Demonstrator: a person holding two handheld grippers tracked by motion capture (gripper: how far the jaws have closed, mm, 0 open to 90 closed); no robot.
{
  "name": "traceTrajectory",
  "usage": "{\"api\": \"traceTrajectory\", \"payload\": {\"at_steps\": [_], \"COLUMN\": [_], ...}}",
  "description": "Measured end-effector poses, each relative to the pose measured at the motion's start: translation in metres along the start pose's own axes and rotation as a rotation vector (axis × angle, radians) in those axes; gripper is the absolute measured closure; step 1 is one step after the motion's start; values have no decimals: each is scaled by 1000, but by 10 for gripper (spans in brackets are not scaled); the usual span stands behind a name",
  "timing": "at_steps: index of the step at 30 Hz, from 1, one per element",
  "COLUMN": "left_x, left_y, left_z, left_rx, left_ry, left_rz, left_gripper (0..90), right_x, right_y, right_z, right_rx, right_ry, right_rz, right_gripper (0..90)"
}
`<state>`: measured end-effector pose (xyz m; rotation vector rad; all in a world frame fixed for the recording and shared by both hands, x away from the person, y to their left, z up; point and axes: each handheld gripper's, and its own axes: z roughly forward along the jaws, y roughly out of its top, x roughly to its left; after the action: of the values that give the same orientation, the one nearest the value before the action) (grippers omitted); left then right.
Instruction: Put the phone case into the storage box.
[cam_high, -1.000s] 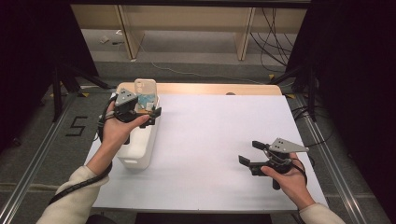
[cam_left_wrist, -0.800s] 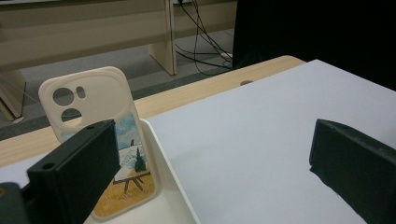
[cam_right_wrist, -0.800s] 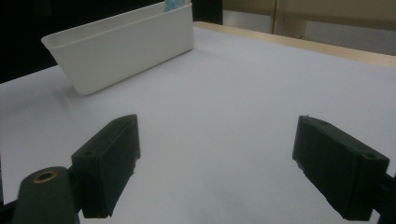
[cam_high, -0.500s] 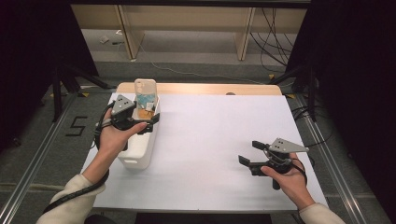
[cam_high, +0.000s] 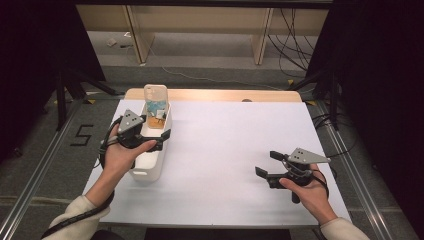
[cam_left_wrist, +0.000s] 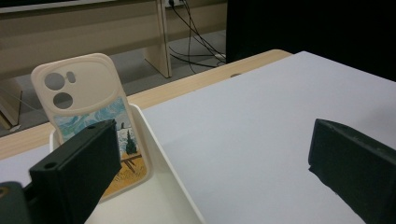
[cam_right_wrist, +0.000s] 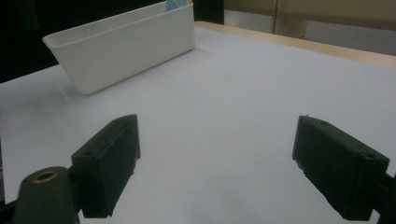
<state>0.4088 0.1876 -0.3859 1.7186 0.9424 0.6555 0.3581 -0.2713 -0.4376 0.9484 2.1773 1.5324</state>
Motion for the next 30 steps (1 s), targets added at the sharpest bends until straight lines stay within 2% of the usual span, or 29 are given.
{"api": "traceTrajectory", "payload": {"at_steps": [14,30], "left_x": [-6,-16], "left_y": [-12,-25], "left_z": [-8,-19], "left_rx": [-7,-15], "left_ry": [-36,-97], "left_rz": [19,35], "left_gripper": [11,0], "right_x": [0,0], "right_y": [0,0], "right_z": [0,-1], "right_rx": [4,3], "right_ry": [3,6], "right_rz": [0,-3], "right_gripper": [159,159]}}
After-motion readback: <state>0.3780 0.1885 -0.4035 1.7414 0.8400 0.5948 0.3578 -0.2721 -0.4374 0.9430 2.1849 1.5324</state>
